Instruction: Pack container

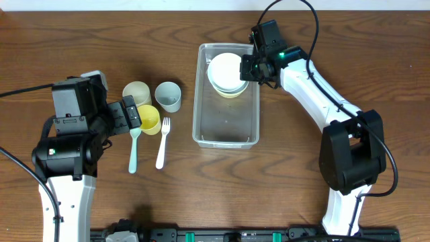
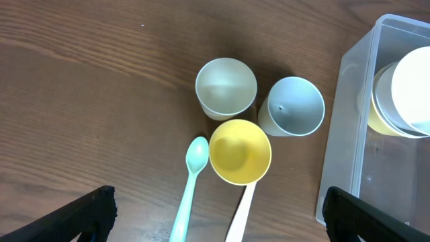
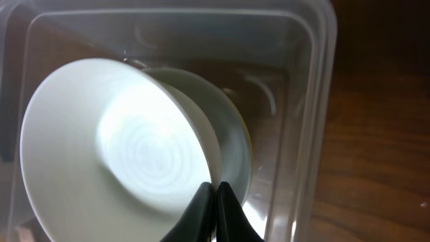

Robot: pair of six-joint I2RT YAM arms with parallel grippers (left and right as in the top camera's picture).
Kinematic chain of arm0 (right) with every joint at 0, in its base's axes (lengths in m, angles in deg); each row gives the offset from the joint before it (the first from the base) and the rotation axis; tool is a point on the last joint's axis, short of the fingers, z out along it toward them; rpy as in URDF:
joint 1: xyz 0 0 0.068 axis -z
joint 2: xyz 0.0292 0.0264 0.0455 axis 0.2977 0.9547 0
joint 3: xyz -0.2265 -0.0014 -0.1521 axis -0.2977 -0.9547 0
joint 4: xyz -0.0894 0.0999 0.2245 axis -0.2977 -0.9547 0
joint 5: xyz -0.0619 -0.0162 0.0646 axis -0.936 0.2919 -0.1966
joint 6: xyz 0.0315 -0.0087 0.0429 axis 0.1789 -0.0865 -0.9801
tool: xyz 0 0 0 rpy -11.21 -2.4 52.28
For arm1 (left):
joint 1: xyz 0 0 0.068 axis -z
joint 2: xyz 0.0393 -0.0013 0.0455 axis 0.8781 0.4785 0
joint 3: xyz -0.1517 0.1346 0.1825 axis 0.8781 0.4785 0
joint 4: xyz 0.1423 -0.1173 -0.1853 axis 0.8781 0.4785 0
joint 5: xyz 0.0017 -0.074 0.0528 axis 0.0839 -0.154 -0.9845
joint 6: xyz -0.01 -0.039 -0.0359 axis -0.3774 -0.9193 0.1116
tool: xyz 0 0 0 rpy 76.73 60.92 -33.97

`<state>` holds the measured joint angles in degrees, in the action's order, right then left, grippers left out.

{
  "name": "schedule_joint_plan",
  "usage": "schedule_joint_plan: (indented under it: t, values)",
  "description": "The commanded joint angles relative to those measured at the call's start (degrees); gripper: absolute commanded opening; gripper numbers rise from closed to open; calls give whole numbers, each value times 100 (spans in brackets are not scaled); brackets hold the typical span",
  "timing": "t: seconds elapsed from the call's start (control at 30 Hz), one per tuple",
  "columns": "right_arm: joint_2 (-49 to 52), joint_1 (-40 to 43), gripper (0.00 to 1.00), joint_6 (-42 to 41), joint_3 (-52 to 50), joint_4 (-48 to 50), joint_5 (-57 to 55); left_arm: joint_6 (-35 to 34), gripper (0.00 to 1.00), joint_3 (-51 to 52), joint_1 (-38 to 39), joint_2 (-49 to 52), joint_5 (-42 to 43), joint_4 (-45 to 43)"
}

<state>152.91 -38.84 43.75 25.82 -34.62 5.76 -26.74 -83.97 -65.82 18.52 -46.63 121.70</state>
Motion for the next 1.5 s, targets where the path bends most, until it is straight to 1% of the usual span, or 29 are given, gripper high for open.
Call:
schedule_joint_plan:
  t: [0.0,0.03,0.07,0.1,0.13,0.2,0.33,0.5,0.53,0.63,0.77,0.8,0.9,1.0,1.03,1.1,1.17,1.2,1.23,1.27,1.3,1.37,1.47]
  values:
    - [-11,-57,7,-291,168,-92,162,52,98,-116,-20,-9,-90,-4]
    - [-11,-57,10,-291,184,-107,157,52,98,-116,-20,-9,-92,-4]
    - [-11,-57,17,-289,205,-129,157,52,98,-116,-20,-9,-92,-4]
    - [-11,-57,20,-286,238,-166,146,52,98,-116,-20,-9,-90,-4]
    - [-11,-57,22,-289,275,-212,83,52,98,-116,-20,-9,-92,-4]
    - [-37,-57,30,-256,365,-302,7,52,98,-116,-20,-9,-92,-4]
    - [-273,-57,36,35,501,-348,33,52,98,-116,-20,-9,-92,-4]
    - [-815,-57,36,66,549,-380,31,52,98,-116,-20,-9,-92,-4]
    - [-931,-57,39,63,549,-442,31,50,98,-116,-20,-9,-92,-4]
    - [-1150,-57,41,66,549,-957,28,50,98,-116,-20,-9,-92,-4]
    - [-1165,-76,46,81,533,-2173,74,52,98,-116,-20,-9,-92,-4]
    - [-1165,-90,47,105,503,-2339,55,52,98,-116,-20,-9,-92,-4]
    - [-1165,-181,48,332,341,-2553,50,52,98,-116,-20,-9,-92,-4]
    - [-1165,-319,47,634,229,-2492,175,52,98,-116,-20,-9,-92,-4]
    - [-1165,-382,42,785,219,-2450,280,52,98,-116,-20,-9,-92,-4]
    - [-1165,-529,27,868,219,-2409,299,52,98,-116,-20,-9,-92,-4]
    - [-1165,-647,26,750,219,-2363,20,52,98,-116,-20,-9,-92,-4]
    - [-1165,-695,26,503,219,-2374,-376,52,98,-116,-20,-9,-92,-4]
    - [-1165,-719,28,243,216,-2391,-800,52,98,-116,-20,-9,-92,-4]
    - [-1163,-732,38,-98,199,-2396,-1368,52,98,-116,-20,-9,-92,-4]
    - [-1163,-726,43,-260,181,-2367,-1646,52,98,-116,-20,-9,-92,-4]
    - [-1132,-678,44,-308,155,-2249,-1797,52,98,-116,-20,-9,-92,-4]
    - [-975,-575,46,-308,142,-2149,-1641,52,98,-116,-20,-9,-90,-4]
